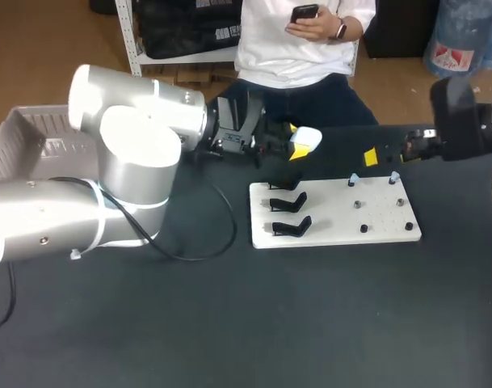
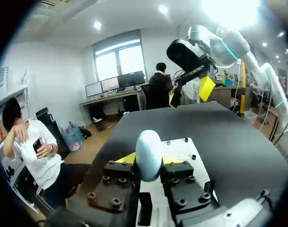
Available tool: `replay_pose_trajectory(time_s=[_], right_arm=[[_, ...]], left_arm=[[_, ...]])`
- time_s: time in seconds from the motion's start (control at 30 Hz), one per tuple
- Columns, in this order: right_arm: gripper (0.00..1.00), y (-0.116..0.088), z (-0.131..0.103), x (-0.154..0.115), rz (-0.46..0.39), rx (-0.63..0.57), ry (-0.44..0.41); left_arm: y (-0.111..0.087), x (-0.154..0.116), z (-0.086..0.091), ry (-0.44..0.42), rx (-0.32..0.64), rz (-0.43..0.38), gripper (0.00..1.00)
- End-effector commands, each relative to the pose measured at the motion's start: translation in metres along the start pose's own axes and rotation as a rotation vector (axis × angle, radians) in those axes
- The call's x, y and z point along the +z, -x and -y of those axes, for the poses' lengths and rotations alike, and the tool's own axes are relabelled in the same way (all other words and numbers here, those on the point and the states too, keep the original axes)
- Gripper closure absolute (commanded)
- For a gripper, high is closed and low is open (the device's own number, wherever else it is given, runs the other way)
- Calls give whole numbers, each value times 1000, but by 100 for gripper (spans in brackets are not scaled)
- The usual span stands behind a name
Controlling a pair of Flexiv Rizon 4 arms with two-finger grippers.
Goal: Pick up each earbud case from the left stands, insert the matching earbuds, close the lid, and place the case in the box.
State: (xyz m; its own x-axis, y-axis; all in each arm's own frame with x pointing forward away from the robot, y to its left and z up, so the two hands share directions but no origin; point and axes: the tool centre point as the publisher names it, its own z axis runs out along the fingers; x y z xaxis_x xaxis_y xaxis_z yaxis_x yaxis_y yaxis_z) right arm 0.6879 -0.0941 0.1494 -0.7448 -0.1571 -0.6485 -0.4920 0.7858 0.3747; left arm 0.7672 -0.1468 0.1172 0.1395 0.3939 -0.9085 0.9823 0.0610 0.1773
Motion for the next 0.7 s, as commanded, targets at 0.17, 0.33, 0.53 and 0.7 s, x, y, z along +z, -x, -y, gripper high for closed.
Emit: replay_pose_trajectory(time_s=[0.17,0.33,0.53,0.7], right_arm=[[0,4,-6,20,-33,-9,71],[0,3,-5,29,-51,1,75],[0,5,-5,40,-69,7,89],[0,8,-6,46,-75,7,97]], left_arm=[[15,17,-7,-39,34,5,100],[17,15,6,-59,49,33,100],[21,16,14,-81,72,47,100],[21,20,19,-100,77,48,100]])
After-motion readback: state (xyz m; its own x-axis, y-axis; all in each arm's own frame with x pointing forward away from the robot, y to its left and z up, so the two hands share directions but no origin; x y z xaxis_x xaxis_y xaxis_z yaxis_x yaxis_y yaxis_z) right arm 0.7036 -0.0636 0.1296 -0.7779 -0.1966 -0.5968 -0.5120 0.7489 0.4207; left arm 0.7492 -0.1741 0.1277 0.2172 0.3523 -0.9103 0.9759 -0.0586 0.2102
